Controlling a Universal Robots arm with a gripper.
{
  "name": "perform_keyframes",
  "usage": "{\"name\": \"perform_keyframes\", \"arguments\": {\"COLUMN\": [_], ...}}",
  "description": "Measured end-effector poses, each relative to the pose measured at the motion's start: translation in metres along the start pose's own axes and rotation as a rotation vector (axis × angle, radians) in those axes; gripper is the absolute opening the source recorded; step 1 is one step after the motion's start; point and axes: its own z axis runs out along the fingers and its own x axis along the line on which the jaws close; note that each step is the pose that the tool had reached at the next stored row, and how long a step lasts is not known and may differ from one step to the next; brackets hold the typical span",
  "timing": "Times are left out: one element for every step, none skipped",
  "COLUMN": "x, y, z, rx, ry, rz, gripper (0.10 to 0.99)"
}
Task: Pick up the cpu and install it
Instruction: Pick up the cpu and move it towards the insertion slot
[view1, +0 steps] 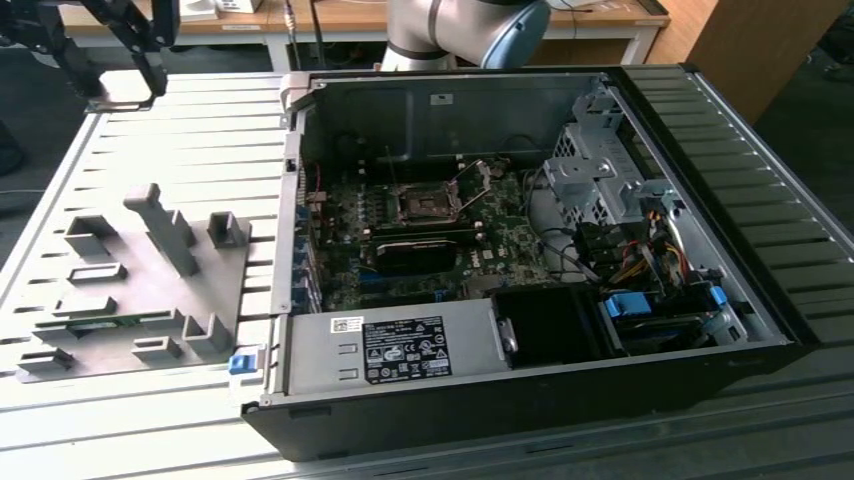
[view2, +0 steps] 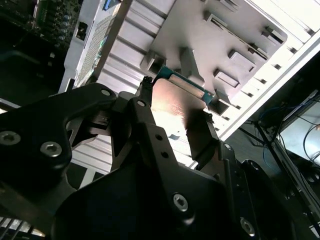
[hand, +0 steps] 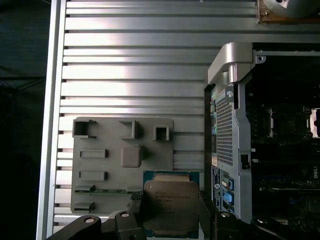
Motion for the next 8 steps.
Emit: {"name": "perform_keyframes", "arguments": {"x": [-0.0019,-0.0037,-0.0054,-0.0073,-0.0093,-0.0117,-0.0139,-0.0163], "y": [0.0000,0.0000,0.0001,0.0002,0.0003,0.0004,0.0004,0.0005], "z": [0.0000,0.0000,-0.0001,-0.0001,-0.0001,-0.0001,-0.0001,-0.0001], "rx": [0.000,0.000,0.000,0.000,0.000,0.000,0.000,0.000], "ry": [0.0000,0.0000,0.0000,0.0000,0.0000,0.0000,0.0000,0.0001], "rz": [0.000,0.000,0.000,0.000,0.000,0.000,0.000,0.000], "gripper": [0.529,0.529,0.529,0.529,0.529,0.529,0.529,0.529]}}
